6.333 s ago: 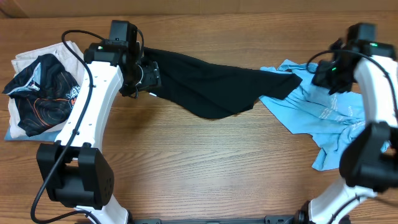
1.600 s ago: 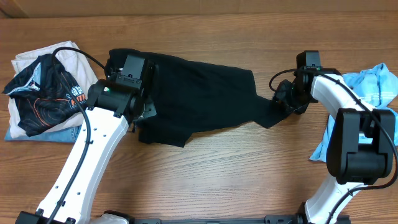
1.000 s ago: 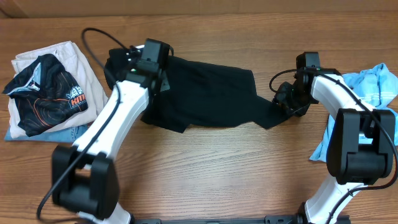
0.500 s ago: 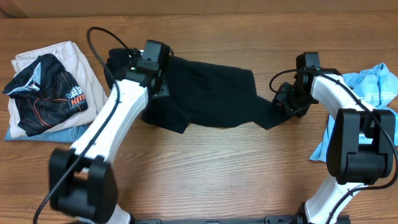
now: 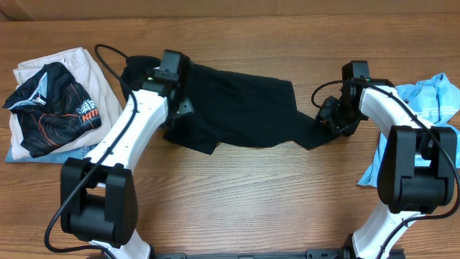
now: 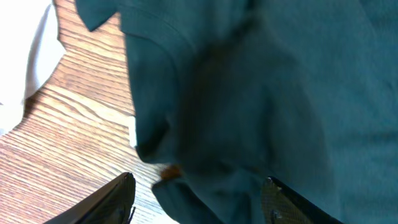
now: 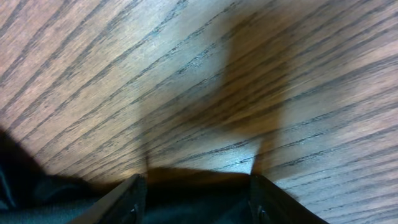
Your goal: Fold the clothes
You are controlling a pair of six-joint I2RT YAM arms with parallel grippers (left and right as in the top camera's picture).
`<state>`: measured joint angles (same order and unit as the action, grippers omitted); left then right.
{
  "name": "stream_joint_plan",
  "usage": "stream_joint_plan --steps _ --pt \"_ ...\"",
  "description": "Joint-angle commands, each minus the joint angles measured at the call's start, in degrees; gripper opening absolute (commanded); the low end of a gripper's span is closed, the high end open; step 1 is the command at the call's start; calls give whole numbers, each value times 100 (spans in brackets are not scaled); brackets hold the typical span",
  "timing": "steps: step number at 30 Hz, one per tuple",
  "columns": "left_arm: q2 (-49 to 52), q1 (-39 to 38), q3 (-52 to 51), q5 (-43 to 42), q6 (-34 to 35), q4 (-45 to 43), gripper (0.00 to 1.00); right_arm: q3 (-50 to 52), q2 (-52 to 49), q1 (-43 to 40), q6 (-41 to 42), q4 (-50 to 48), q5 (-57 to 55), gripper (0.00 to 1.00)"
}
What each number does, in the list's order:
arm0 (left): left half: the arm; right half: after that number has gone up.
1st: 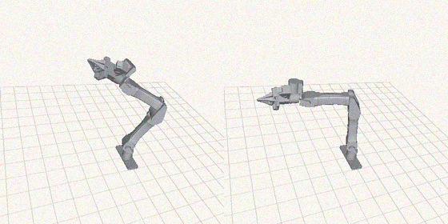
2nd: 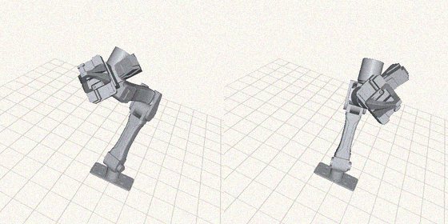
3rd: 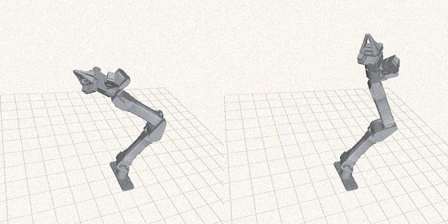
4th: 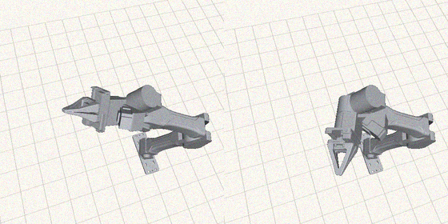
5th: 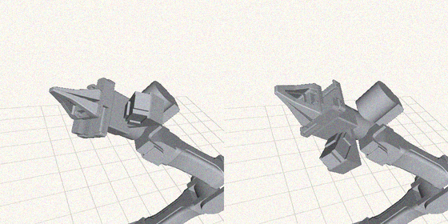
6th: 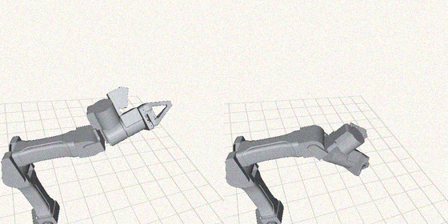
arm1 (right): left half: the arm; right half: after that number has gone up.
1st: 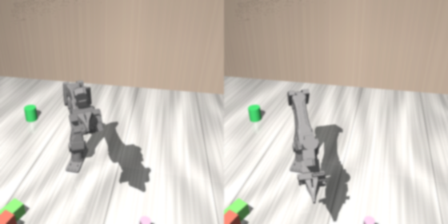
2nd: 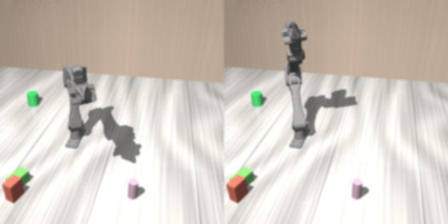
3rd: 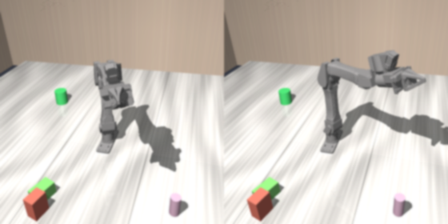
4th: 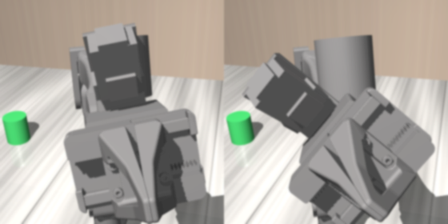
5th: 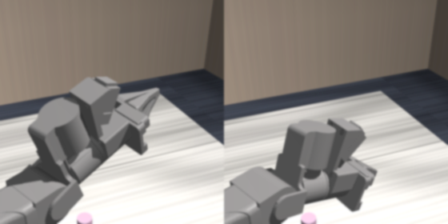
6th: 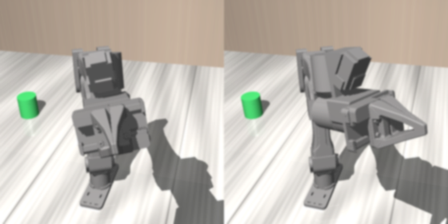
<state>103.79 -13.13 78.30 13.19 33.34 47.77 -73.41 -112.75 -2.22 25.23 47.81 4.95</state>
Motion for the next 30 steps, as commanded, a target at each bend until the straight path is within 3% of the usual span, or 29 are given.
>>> stream_joint_plan --steps 1,5,16,24,30 --pt "48 376 -13 -590 153 -74 67 90 142 -11 -13 35 -236 57" --pt "120 562 -15 -1266 140 -291 64 90 142 -9 -11 35 -234 57" --pt "487 549 -20 -1751 160 -374 56 90 142 -11 -13 50 -236 57" --pt "487 544 -20 -1731 136 -474 32 90 142 -11 -13 50 -236 57" --pt "487 544 -20 -1727 0 -479 38 90 142 -9 -13 50 -236 57"
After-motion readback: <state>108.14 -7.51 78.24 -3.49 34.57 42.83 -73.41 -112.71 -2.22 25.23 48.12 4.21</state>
